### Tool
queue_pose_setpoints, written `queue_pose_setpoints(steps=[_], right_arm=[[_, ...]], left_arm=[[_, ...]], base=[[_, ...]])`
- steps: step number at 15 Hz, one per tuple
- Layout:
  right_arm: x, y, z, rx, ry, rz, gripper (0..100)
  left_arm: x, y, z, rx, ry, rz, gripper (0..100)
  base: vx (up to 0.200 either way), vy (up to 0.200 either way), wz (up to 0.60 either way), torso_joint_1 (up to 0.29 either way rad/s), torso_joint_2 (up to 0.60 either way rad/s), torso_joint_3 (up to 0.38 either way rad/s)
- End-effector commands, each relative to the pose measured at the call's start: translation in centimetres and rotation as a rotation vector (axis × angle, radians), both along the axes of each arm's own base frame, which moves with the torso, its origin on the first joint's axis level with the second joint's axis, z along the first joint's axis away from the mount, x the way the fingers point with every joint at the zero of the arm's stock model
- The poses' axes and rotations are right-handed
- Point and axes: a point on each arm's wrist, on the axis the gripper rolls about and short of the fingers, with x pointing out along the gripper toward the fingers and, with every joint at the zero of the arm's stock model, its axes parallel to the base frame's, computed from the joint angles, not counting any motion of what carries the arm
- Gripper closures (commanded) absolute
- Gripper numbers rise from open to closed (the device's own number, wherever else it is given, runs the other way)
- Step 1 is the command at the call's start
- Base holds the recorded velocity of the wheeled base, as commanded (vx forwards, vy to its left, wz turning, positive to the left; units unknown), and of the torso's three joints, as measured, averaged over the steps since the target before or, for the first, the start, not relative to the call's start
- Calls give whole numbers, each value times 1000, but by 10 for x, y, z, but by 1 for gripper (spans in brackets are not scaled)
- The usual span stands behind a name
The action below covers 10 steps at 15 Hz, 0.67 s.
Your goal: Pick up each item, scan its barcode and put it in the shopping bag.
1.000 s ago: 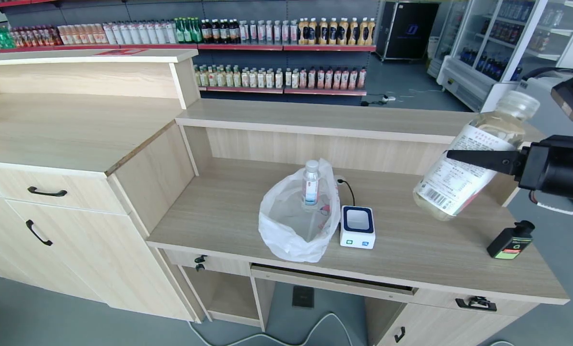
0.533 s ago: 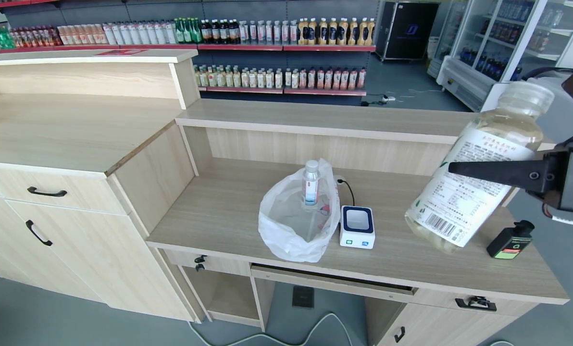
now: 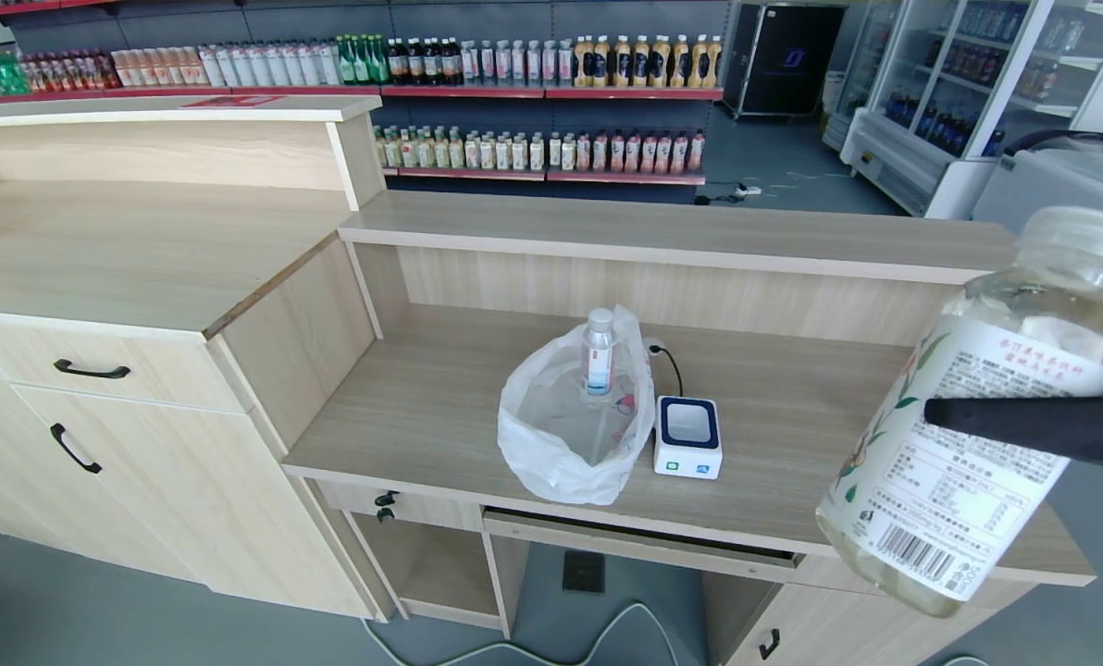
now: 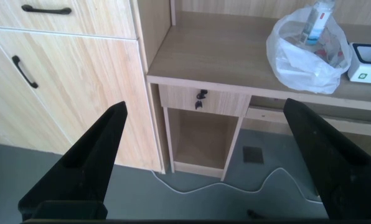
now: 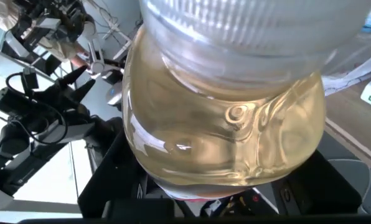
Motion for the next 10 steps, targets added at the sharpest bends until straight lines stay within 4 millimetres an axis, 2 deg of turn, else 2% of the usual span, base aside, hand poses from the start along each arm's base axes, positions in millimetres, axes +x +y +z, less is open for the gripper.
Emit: queue_pose_setpoints(steps=[1, 4, 10], right_arm=[[-12, -4, -1, 11, -8, -2, 100], [-13, -4, 11, 89, 49, -24, 100], [-11, -3, 10, 125, 116, -37, 100]], left_arm=[[0, 0, 0, 0, 0, 1, 0], [0, 0, 0, 0, 0, 1, 0], [0, 0, 0, 0, 0, 1, 0]], base=[[0, 0, 0, 0, 0, 0], [0, 0, 0, 0, 0, 0], [0, 0, 0, 0, 0, 0]])
